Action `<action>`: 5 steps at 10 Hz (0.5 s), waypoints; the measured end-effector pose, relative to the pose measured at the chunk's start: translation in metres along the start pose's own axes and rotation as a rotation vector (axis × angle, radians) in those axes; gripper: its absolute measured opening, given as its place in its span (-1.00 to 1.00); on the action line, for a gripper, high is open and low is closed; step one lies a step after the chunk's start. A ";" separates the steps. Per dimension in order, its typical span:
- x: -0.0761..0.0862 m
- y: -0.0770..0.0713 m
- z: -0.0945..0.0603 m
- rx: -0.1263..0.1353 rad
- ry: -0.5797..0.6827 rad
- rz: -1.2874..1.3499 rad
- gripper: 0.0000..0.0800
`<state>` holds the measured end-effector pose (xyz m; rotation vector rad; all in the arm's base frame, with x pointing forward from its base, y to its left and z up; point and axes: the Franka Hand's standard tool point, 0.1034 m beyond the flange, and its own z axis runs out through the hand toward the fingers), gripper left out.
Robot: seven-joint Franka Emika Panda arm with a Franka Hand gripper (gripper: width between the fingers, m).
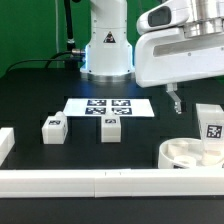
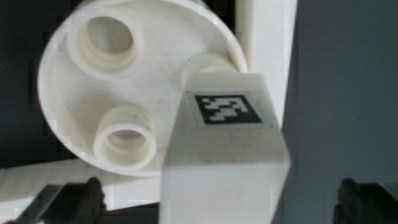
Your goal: Assemble stool
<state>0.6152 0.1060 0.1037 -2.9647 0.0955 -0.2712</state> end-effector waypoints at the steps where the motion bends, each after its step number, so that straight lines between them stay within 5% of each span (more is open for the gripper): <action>1: -0.004 0.000 -0.001 0.006 -0.087 -0.004 0.62; 3: -0.007 -0.002 -0.002 0.017 -0.234 0.001 0.62; 5: -0.002 -0.002 0.000 0.015 -0.212 -0.033 0.62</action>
Offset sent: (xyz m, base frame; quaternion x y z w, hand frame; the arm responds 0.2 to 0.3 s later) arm 0.0000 0.0000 0.0000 0.0000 0.0000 0.0000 1.0000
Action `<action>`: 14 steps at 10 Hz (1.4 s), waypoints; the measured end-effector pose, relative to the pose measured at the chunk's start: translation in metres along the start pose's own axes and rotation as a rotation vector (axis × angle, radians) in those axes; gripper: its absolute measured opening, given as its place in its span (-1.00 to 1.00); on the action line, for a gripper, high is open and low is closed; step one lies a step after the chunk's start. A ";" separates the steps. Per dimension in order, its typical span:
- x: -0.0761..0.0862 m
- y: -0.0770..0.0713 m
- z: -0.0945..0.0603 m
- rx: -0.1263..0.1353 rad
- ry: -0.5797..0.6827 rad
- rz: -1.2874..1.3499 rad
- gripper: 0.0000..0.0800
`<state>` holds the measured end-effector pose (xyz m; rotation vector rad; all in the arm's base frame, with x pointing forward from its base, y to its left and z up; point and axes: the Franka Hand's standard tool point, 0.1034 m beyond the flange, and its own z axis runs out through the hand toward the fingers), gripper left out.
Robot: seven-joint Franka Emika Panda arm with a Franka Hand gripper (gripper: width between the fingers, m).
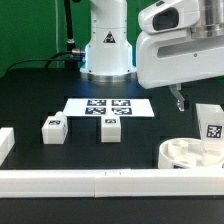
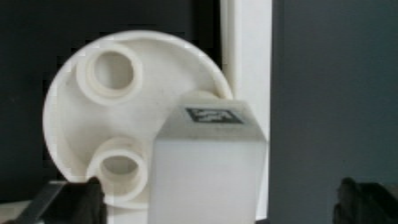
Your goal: Assemble stool
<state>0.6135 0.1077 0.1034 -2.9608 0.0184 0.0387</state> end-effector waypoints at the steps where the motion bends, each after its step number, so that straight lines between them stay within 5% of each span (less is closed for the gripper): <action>1: -0.001 0.000 -0.001 -0.043 -0.022 -0.128 0.62; 3: 0.004 0.005 -0.006 -0.076 -0.023 -0.417 0.62; 8: 0.004 0.009 -0.004 -0.078 -0.041 -0.739 0.62; 10: 0.006 0.003 0.001 -0.132 -0.045 -0.969 0.62; 14: 0.010 0.005 0.008 -0.171 -0.061 -1.261 0.62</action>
Offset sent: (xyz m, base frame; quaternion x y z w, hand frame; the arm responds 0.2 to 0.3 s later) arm 0.0000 0.0000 0.0000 0.0000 0.0000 -0.1938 0.9810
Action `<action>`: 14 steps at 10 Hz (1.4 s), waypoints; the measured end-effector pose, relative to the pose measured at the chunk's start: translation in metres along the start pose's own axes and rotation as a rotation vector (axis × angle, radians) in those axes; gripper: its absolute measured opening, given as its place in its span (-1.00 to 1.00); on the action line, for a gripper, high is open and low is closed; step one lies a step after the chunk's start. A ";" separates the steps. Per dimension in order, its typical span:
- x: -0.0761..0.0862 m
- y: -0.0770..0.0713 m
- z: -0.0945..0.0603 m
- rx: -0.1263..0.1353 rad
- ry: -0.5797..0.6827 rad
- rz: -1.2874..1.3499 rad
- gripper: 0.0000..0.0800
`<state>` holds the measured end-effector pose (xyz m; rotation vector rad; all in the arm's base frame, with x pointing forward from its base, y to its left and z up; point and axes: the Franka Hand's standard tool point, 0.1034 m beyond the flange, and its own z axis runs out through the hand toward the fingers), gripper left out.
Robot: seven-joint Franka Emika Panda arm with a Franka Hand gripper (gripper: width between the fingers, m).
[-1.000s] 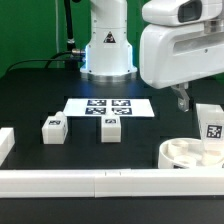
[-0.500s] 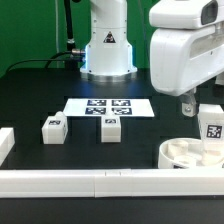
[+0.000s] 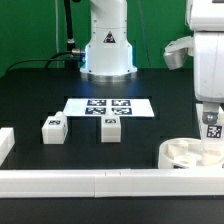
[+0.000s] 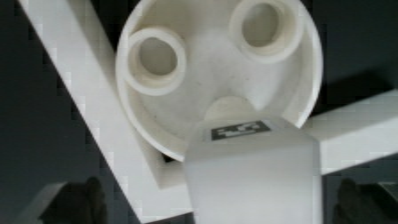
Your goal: Assemble stool
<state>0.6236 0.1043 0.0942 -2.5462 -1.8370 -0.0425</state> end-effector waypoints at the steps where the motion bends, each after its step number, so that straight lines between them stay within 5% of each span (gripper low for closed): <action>1: -0.001 0.000 0.002 0.002 -0.001 -0.017 0.62; 3: -0.001 -0.001 0.004 0.005 -0.002 -0.004 0.62; 5: -0.002 -0.001 0.004 0.006 -0.003 -0.003 0.07; 6: -0.002 -0.001 0.004 0.006 -0.003 -0.002 0.07; 7: -0.002 -0.001 0.004 0.006 -0.003 -0.002 -0.17; 10: -0.002 -0.001 0.004 0.005 0.002 0.047 -0.17; 14: 0.001 -0.001 0.005 0.010 0.026 0.502 -0.17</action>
Offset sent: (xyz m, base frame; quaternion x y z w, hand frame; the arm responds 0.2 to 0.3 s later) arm 0.0027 0.0033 -0.0011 0.0052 -0.0038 0.0042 1.0000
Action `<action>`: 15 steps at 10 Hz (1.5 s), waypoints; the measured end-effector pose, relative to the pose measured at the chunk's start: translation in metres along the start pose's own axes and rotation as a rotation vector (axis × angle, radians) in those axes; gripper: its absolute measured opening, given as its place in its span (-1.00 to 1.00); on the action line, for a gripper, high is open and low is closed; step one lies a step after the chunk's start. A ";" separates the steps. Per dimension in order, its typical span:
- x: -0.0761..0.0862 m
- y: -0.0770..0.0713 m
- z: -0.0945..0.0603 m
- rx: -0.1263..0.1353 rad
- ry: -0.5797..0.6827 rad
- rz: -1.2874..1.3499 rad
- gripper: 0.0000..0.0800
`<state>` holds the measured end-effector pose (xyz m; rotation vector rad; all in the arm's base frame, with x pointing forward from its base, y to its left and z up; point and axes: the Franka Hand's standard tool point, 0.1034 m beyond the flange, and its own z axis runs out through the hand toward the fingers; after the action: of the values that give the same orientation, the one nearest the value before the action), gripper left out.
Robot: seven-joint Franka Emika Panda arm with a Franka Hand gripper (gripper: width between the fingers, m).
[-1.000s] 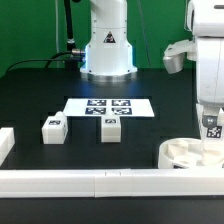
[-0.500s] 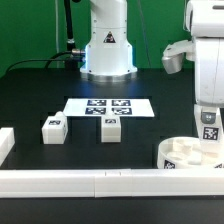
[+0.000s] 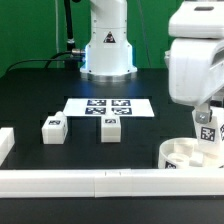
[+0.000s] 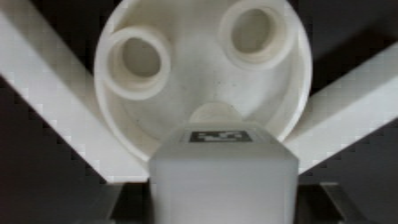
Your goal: Assemble stool
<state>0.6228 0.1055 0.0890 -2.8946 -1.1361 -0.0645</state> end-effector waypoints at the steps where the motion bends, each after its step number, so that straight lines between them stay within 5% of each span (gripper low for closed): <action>1: 0.001 -0.001 0.000 -0.003 0.005 0.121 -0.16; 8: 0.004 -0.004 -0.001 0.018 0.020 0.778 -0.16; 15: 0.008 -0.012 0.002 0.085 0.009 1.510 -0.16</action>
Offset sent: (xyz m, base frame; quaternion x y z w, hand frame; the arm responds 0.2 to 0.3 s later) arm 0.0029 0.0074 0.0011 -0.0312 0.0100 0.2755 0.9608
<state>0.6203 0.1200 0.0881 -2.7998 1.1207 0.0171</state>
